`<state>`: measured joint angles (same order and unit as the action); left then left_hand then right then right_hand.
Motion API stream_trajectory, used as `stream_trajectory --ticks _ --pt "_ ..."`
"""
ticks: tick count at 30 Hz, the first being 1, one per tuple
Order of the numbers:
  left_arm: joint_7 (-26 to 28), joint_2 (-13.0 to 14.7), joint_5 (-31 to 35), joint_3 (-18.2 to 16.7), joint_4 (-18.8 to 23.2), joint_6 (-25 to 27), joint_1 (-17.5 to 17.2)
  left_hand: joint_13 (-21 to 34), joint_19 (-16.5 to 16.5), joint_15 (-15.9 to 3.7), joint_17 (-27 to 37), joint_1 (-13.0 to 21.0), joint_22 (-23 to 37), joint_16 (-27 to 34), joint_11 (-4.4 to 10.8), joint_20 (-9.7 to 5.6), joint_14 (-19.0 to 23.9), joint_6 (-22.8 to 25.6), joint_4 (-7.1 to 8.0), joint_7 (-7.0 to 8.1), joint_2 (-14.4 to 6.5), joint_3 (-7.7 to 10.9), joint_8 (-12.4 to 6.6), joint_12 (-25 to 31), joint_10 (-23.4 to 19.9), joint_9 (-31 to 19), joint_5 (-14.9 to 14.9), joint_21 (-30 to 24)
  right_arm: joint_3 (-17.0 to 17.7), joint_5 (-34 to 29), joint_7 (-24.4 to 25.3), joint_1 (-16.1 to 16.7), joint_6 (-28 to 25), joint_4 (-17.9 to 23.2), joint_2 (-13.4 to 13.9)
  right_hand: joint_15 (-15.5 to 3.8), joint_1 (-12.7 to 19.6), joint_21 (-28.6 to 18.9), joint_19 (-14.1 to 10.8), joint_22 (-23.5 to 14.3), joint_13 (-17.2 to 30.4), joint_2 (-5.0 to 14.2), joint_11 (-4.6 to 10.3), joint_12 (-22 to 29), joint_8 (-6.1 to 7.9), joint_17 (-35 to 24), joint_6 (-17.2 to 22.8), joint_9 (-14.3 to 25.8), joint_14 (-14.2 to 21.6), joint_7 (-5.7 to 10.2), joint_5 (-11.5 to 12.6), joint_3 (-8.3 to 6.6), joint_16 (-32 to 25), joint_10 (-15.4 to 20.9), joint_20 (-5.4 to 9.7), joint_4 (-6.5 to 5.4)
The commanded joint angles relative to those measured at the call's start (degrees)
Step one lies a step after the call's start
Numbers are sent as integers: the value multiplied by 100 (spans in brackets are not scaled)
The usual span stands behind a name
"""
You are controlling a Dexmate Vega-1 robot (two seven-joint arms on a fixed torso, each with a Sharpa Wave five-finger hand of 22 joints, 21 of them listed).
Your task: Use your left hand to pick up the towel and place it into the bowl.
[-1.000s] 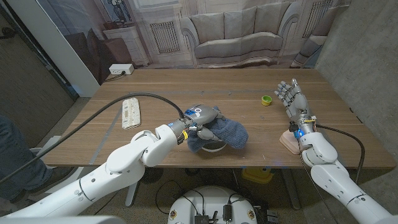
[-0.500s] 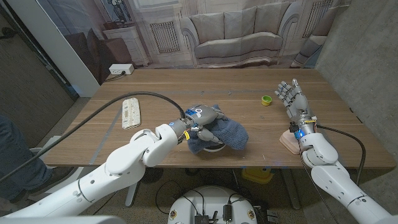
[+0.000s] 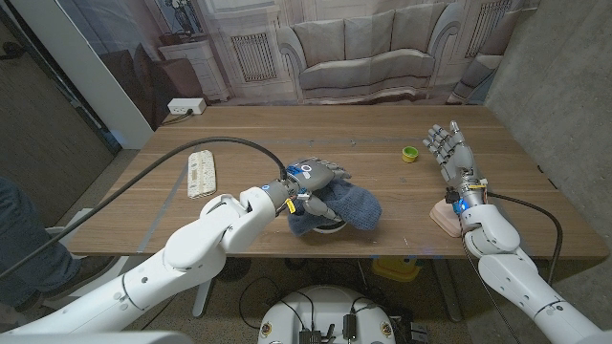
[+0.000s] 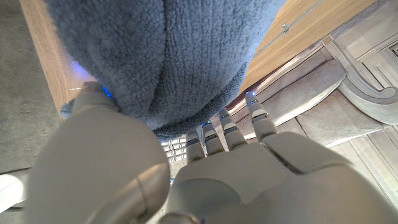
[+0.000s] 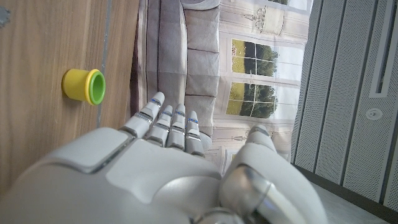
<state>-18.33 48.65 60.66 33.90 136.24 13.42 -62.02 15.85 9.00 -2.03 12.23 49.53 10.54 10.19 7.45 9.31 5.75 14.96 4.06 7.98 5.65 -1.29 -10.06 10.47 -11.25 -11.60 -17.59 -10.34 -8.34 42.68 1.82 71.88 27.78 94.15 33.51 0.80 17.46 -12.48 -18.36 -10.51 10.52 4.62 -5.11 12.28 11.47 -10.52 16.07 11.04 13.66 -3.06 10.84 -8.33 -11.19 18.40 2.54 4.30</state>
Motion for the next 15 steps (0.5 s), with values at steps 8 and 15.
stream_trajectory --ticks 8,15 --pt "-90 -79 238 -81 -24 -116 85 -32 -166 -4 -17 -119 7 19 106 59 -197 -142 69 -10 32 -130 -54 9 274 -10 -91 -24 0 -41 83 13 -39 42 -15 31 5 4 -47 -33 27 29 -4 3 -4 -19 61 12 24 0 -21 -14 34 35 29 28" --pt "243 -91 185 -162 -91 -251 76 -53 -185 14 -24 -293 7 57 132 76 -186 -114 156 -10 44 -220 -97 74 208 -13 -113 -46 8 -34 79 39 -44 55 -2 35 3 8 -46 -33 27 29 0 4 -4 -19 61 12 20 -1 -21 -12 36 36 22 30"
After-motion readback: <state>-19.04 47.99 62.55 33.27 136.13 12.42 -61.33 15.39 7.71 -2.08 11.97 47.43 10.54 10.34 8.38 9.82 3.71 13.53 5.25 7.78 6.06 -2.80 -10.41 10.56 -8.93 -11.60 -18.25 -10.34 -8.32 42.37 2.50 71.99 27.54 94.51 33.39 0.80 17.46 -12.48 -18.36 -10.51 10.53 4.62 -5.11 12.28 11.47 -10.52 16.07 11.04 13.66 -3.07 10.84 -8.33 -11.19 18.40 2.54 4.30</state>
